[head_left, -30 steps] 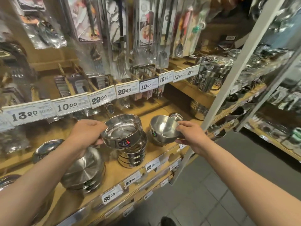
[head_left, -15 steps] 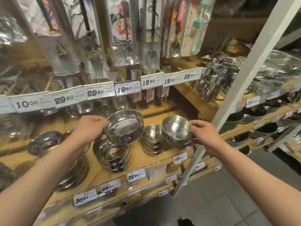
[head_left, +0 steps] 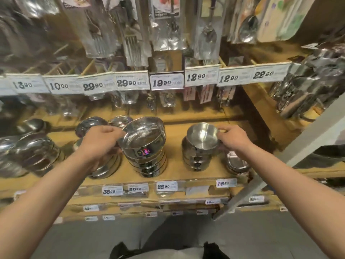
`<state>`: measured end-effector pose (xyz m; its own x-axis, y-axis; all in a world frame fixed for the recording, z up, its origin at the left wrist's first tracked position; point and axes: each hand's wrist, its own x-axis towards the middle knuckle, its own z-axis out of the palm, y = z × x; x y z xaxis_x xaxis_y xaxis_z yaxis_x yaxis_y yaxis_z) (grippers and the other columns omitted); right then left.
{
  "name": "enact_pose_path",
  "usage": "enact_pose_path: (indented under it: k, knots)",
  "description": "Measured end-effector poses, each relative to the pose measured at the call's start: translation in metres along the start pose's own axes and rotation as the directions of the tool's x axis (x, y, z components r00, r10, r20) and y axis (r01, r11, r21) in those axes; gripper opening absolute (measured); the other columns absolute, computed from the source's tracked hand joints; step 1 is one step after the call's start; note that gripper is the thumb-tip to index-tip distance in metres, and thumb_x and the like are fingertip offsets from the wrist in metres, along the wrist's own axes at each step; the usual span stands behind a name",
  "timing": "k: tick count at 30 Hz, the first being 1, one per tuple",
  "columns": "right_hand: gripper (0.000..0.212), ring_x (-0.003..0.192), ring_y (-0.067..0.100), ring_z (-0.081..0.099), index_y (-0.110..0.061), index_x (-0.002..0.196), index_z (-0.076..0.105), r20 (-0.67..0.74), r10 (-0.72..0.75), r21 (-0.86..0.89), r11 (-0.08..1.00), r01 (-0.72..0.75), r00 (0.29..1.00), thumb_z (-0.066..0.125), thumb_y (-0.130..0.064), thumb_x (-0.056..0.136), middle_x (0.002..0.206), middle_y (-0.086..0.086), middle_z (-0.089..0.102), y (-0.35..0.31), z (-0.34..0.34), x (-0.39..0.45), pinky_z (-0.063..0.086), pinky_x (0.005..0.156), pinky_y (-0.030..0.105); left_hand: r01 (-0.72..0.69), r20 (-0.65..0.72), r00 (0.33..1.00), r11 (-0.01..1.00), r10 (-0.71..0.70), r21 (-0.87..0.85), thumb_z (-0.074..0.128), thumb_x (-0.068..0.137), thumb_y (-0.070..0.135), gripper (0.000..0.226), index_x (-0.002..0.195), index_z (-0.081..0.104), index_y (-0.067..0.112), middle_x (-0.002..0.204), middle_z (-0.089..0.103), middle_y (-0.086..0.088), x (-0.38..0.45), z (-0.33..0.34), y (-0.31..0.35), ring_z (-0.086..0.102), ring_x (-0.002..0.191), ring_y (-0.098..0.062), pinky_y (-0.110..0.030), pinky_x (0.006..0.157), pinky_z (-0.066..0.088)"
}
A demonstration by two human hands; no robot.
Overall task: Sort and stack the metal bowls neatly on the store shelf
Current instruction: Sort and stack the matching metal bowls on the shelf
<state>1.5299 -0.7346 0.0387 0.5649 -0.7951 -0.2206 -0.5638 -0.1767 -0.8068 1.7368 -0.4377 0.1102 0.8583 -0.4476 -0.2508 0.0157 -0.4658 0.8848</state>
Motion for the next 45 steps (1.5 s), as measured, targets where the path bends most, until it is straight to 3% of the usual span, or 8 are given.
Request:
enact_pose_path:
  k: [3,8,15,24,30,36,41,45]
  knots:
    - [0.016,0.061,0.028,0.070,-0.029,0.105,0.072,0.059,-0.041,-0.061,0.997,0.045,0.997,0.061,-0.025,0.095,0.065,0.008,0.072,-0.004,0.005,0.013,0.052,0.049,0.029,0.043,0.003,0.999,0.999,-0.043,0.021,0.071,0.086,0.015,0.014,0.076,0.080,0.013,0.081,0.077,-0.015,-0.005,-0.006,-0.003,0.065,0.063,-0.020,-0.035,0.062,0.051]
    - [0.019,0.073,0.019,0.069,-0.037,0.083,0.071,0.097,-0.070,-0.127,0.988,0.082,0.993,0.063,-0.022,0.092,0.085,0.000,0.070,-0.004,0.011,0.034,0.049,0.064,0.031,0.072,-0.004,0.997,0.997,-0.072,0.014,0.071,0.088,0.016,0.014,0.077,0.080,0.014,0.082,0.078,-0.012,-0.002,-0.005,0.000,0.067,0.059,-0.016,-0.026,0.054,0.052]
    - [0.017,0.059,0.014,0.056,-0.025,0.101,0.077,0.141,-0.102,-0.182,0.975,0.127,0.985,0.062,-0.021,0.094,0.082,-0.002,0.065,-0.004,0.009,0.045,0.041,0.053,0.027,0.047,-0.020,0.999,0.999,-0.047,0.019,0.068,0.090,0.016,0.015,0.081,0.080,0.014,0.085,0.079,-0.011,0.002,0.003,0.005,0.071,0.078,-0.024,-0.031,0.063,0.052]
    - [0.019,0.050,0.004,0.049,-0.018,0.100,0.079,0.130,-0.205,-0.192,0.955,0.227,0.970,0.062,-0.015,0.093,0.078,-0.006,0.065,0.001,0.014,0.041,0.032,0.042,0.013,0.027,-0.010,1.000,0.999,-0.027,0.029,0.067,0.092,0.016,0.020,0.077,0.080,0.020,0.080,0.079,-0.005,0.006,0.014,0.006,0.069,0.061,-0.008,-0.021,0.052,0.051]
    - [0.022,0.065,0.008,0.051,-0.012,0.103,0.079,0.144,-0.241,-0.201,0.942,0.267,0.960,0.059,-0.015,0.093,0.085,-0.005,0.064,-0.001,0.018,0.041,0.037,0.057,0.019,0.027,-0.035,0.999,0.999,-0.026,0.033,0.068,0.092,0.015,0.021,0.076,0.080,0.023,0.081,0.079,-0.004,0.008,0.017,0.004,0.070,0.064,-0.009,-0.022,0.054,0.052]
    - [0.022,0.052,0.001,0.045,-0.015,0.099,0.079,0.128,-0.258,-0.207,0.937,0.281,0.958,0.058,-0.015,0.093,0.057,-0.017,0.052,-0.003,0.020,0.041,0.035,0.053,0.020,0.031,-0.035,0.999,1.000,-0.031,-0.001,0.066,0.093,0.010,0.016,0.082,0.077,0.007,0.086,0.078,-0.016,0.008,0.016,0.005,0.070,0.073,-0.024,-0.030,0.061,0.055]
    - [0.026,0.072,0.014,0.053,-0.012,0.110,0.075,0.143,-0.229,-0.223,0.940,0.257,0.963,0.056,-0.017,0.095,0.076,-0.008,0.061,-0.001,0.023,0.044,0.041,0.074,0.025,0.031,-0.041,0.999,1.000,-0.031,-0.005,0.066,0.094,0.010,0.014,0.087,0.076,0.005,0.084,0.078,-0.014,0.011,0.015,0.003,0.069,0.072,-0.022,-0.029,0.059,0.054]
    - [0.033,0.076,0.018,0.052,-0.012,0.121,0.067,0.202,-0.073,-0.224,0.967,0.119,0.977,0.059,-0.031,0.095,0.090,-0.001,0.057,0.003,0.021,0.047,0.043,0.060,0.024,0.041,-0.050,0.998,0.999,-0.042,-0.019,0.066,0.094,0.010,0.013,0.086,0.076,0.007,0.080,0.078,-0.010,0.014,0.015,0.000,0.069,0.064,-0.015,-0.023,0.052,0.054]
